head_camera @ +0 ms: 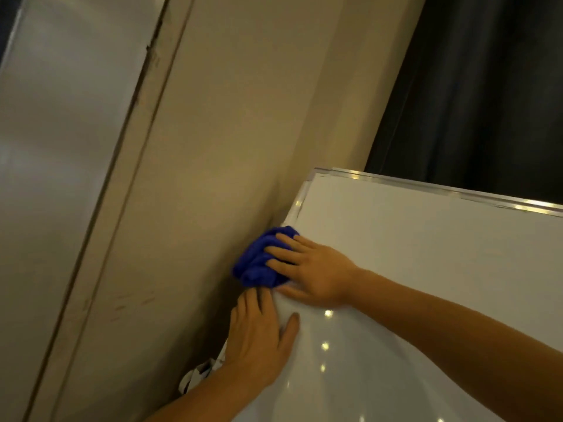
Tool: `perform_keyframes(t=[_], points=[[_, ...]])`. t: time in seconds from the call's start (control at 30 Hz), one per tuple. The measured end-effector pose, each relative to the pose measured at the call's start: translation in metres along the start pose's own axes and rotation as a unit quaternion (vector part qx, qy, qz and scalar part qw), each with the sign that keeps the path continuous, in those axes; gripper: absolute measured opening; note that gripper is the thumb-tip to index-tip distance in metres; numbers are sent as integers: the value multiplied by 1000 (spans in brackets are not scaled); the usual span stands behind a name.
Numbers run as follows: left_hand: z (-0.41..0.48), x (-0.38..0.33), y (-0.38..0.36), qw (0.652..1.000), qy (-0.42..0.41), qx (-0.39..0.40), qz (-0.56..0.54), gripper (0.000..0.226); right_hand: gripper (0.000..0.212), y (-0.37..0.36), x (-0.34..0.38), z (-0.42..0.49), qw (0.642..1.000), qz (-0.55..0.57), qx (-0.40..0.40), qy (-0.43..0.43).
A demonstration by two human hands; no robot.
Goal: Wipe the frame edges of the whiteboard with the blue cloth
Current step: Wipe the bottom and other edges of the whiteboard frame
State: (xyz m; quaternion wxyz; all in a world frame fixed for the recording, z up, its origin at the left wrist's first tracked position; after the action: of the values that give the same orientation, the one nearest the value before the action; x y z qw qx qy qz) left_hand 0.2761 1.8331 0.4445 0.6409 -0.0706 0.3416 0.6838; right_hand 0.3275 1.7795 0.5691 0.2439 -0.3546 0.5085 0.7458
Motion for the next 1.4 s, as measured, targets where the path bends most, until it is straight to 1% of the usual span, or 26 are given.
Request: perform_keyframes(t=[0.03, 0.07, 0.13, 0.17, 0.2, 0.23, 0.3, 0.33, 0.37, 0.43, 0.5, 0.53, 0.57, 0.63, 0.7, 0.77, 0.83, 0.9, 1.0, 1.07, 1.1, 1.17, 1.27, 1.3, 1.33, 1.4], points=[[5, -1, 0, 1000, -4, 1, 1, 88, 58, 7, -18, 4, 999, -25, -14, -23], [9, -4, -2, 1000, -6, 7, 4, 89, 59, 13, -45, 8, 994, -51, -38, -85], [16, -9, -7, 999, -16, 19, 20, 89, 61, 30, -97, 4, 965, -79, -56, -244], [20, -13, -9, 999, -24, 23, 28, 89, 63, 32, -107, 2, 951, -65, -57, -297], [24, -16, -9, 999, -29, 23, 34, 89, 65, 29, -104, 4, 948, -36, -55, -312], [29, -19, -8, 999, -34, 16, 39, 88, 66, 20, -88, 11, 961, -6, -50, -274], [41, -28, -3, 998, -36, -17, 47, 79, 63, -1, -37, 21, 992, 32, -23, -119], [47, -34, -2, 998, -30, -31, 46, 75, 62, -5, -27, 21, 998, 21, -14, -66], [51, -40, -3, 999, -18, -31, 39, 76, 62, -2, -37, 22, 998, -7, -17, -52], [58, -51, -12, 999, -18, -3, 37, 85, 64, 11, -91, 21, 988, -72, -31, -133], [63, -63, -17, 996, -63, 21, 56, 89, 66, 26, -142, 10, 961, -87, -46, -260], [68, -69, -17, 994, -88, 27, 59, 89, 67, 29, -152, 4, 949, -77, -60, -301], [76, -73, -16, 992, -108, 27, 54, 89, 69, 28, -152, 3, 946, -48, -78, -312], [97, -73, -8, 990, -128, 17, 52, 89, 71, 16, -130, 12, 965, -12, -69, -254], [131, -72, -3, 985, -161, -1, 55, 88, 67, 15, -138, 20, 968, -40, -57, -241], [146, -77, 4, 979, -190, -23, 73, 86, 60, 37, -169, 4, 946, -54, -85, -308], [160, -82, 6, 975, -208, -30, 66, 86, 61, 52, -192, -20, 904, -53, -103, -411], [174, -88, 3, 973, -224, -28, 52, 86, 61, 55, -188, -34, 883, -37, -109, -454], [187, -117, -1, 975, -220, -39, 2, 87, 63, 56, -167, -41, 906, -24, -98, -411], [191, -143, -4, 975, -219, -39, -27, 88, 66, 66, -169, -62, 911, -78, -70, -399], [190, -158, -6, 971, -235, -39, -25, 88, 67, 75, -177, -83, 900, -110, -61, -417], [185, -178, -10, 959, -279, -41, -14, 87, 69, 95, -189, -134, 862, -157, -55, -480], [176, -204, -15, 946, -320, -22, -33, 92, 68, 127, -198, -216, 760, -214, -20, -613], [173, -214, -16, 944, -326, -21, -36, 93, 66, 135, -198, -229, 740, -210, -23, -639], [170, -226, -16, 943, -331, -23, -37, 93, 63, 141, -197, -232, 733, -194, -37, -651], [162, -254, -17, 939, -339, -22, -46, 91, 47, 149, -194, -220, 761, -160, -89, -623]])
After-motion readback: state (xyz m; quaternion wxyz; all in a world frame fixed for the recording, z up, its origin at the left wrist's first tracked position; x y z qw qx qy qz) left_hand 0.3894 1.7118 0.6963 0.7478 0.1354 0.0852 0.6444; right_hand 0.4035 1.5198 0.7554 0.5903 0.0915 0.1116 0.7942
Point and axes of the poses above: each hand's wrist, its own z-axis towards the middle knuckle, its own y-axis out of the back of the hand, x = y × z, the point moved 6 cm from there along z, towards the middle knuckle, and after that the axes turned 11 degrees about -x, right-handed, at the moved point
